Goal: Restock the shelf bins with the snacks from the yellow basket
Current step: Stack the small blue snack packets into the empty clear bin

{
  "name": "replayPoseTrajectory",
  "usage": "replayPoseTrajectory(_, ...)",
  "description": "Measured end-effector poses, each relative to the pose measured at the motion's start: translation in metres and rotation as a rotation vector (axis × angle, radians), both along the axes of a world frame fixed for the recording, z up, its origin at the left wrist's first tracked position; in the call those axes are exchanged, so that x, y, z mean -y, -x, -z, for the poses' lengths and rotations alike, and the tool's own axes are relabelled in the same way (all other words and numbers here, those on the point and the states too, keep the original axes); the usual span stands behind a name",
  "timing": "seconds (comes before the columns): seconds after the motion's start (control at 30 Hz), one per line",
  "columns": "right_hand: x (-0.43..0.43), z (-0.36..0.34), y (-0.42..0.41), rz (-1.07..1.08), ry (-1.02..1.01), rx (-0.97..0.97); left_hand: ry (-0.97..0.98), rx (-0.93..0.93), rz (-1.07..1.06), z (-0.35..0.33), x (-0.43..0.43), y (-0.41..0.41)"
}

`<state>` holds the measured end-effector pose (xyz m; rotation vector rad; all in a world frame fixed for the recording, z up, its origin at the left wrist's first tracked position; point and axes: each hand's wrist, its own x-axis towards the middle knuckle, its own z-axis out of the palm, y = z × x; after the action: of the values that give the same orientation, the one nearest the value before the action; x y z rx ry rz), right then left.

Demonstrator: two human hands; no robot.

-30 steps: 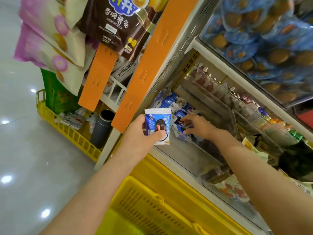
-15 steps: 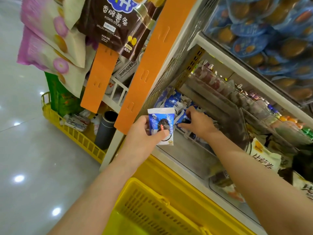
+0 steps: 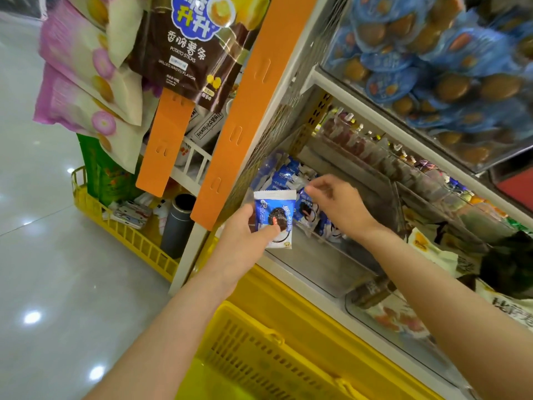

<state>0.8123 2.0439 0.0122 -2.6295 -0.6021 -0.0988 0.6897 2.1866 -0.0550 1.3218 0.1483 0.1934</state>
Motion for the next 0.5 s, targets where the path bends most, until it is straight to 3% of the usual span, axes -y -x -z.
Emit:
replayPoseTrajectory(0.1, 0.0, -0.011, 0.047, -0.087, -0.217, -0.321, 0.06, 0.038, 0.032, 0.0, 0.008, 0.003)
replayPoseTrajectory(0.17, 0.005, -0.012, 0.07, -0.168, -0.237, -0.392, 0.079, 0.062, 0.053, 0.0, 0.016, 0.007)
replayPoseTrajectory(0.37, 0.022, -0.027, 0.093, -0.227, -0.224, -0.277, -0.139, 0.175, 0.02, -0.008, 0.033, 0.01)
replayPoseTrajectory(0.5, 0.043, -0.052, 0.069, 0.041, -0.279, -0.132, -0.568, 0.278, -0.103, -0.015, 0.022, 0.002)
